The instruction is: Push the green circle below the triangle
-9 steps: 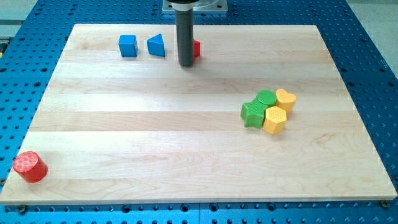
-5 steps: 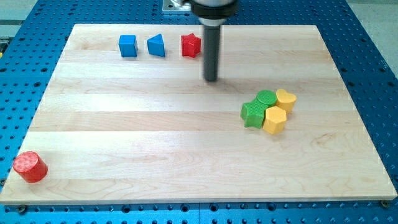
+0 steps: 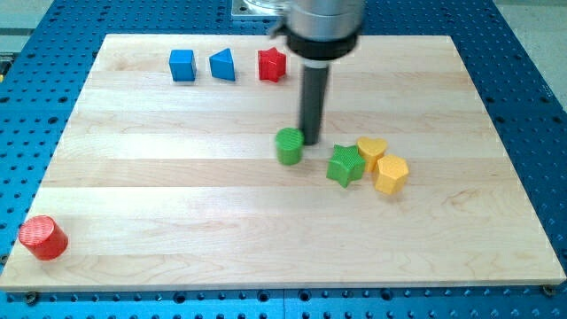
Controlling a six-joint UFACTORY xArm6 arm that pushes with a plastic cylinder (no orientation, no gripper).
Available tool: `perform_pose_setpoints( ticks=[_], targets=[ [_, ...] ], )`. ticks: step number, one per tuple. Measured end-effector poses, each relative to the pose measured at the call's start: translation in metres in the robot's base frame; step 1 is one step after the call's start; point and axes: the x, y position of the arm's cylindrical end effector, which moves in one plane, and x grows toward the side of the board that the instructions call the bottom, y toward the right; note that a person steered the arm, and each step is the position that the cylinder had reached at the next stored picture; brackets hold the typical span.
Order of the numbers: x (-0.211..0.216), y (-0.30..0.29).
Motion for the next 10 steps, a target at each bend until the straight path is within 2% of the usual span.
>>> perform_pose_setpoints(
  ticks=[1, 2, 3, 4, 5, 6, 8, 9, 10],
  targets=[
    [0.022, 0.050],
    [0.051, -0.013],
    [0.028, -0.078],
    [-0.003, -0.086],
    [0.036, -0.096],
    [0.029, -0.143],
    [-0.007, -0.121],
    [0.005, -0.115],
    [-0.017, -0.115]
  ],
)
